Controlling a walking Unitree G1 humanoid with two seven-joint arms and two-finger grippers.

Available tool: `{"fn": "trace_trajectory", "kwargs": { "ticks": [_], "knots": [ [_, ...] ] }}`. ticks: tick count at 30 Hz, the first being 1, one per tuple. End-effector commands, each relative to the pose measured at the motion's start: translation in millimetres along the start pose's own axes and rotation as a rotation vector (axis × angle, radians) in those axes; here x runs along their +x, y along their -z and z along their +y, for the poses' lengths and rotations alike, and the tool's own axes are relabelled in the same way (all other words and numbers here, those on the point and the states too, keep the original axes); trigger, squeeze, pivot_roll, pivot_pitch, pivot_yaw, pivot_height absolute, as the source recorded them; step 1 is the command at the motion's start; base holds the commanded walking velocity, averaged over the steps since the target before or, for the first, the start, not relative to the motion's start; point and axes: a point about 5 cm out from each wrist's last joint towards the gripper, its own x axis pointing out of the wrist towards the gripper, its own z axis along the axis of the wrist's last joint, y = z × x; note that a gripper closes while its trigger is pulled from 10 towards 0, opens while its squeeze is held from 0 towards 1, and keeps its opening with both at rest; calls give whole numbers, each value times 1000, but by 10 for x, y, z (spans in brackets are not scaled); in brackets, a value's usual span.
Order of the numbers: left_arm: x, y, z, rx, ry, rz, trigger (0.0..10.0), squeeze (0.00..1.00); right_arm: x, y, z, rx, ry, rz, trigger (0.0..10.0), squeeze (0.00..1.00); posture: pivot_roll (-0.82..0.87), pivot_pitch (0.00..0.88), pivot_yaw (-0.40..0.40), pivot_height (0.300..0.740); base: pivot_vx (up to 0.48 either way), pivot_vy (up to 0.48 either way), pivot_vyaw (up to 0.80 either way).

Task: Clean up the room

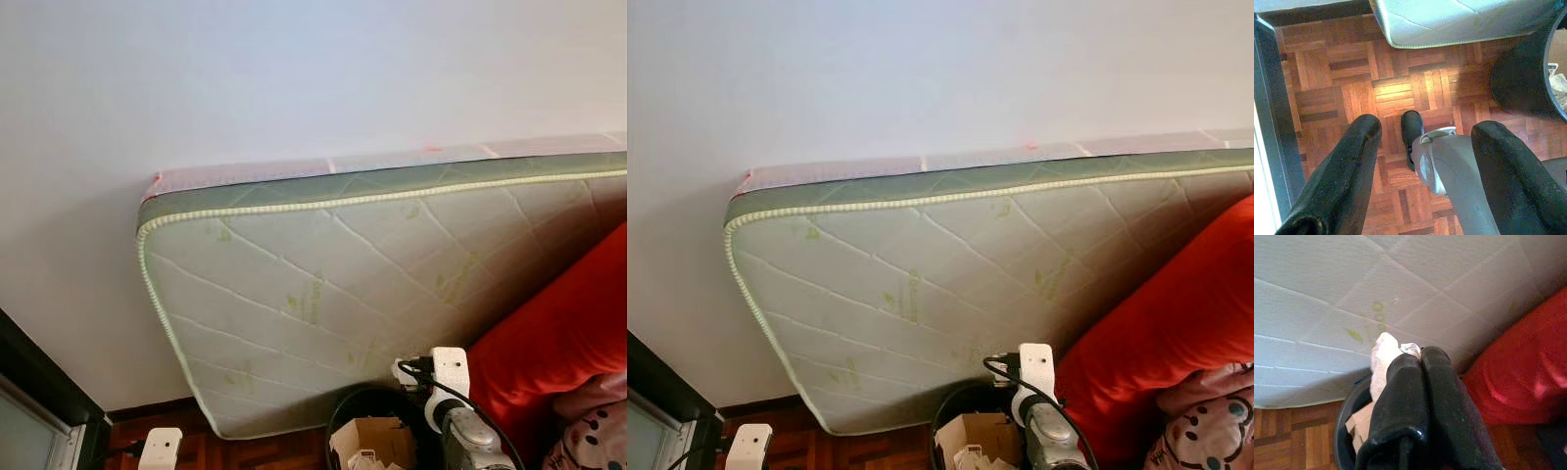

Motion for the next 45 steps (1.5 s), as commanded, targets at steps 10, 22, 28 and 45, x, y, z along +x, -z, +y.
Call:
{"fn": "trace_trajectory", "kwargs": {
  "ticks": [10,22,28,45],
  "knots": [
    [-4,26,0,-7,-1,6,10000,0,15,-175,-233,-24,152,-57,10000,0,4,0,-71,740,0,0,0],
    [-8,33,11,-7,-3,9,10000,0,-12,-108,-297,-86,206,-30,10000,0,11,0,-71,740,0,0,0],
    [-11,38,19,-7,-3,11,10000,0,-21,-89,-322,-89,223,-21,10000,0,11,0,-68,740,0,0,0],
    [-11,34,22,-2,-1,13,10000,0,-34,-47,-351,-84,241,1,10000,671,13,0,-66,740,0,0,0]
  ]
}}
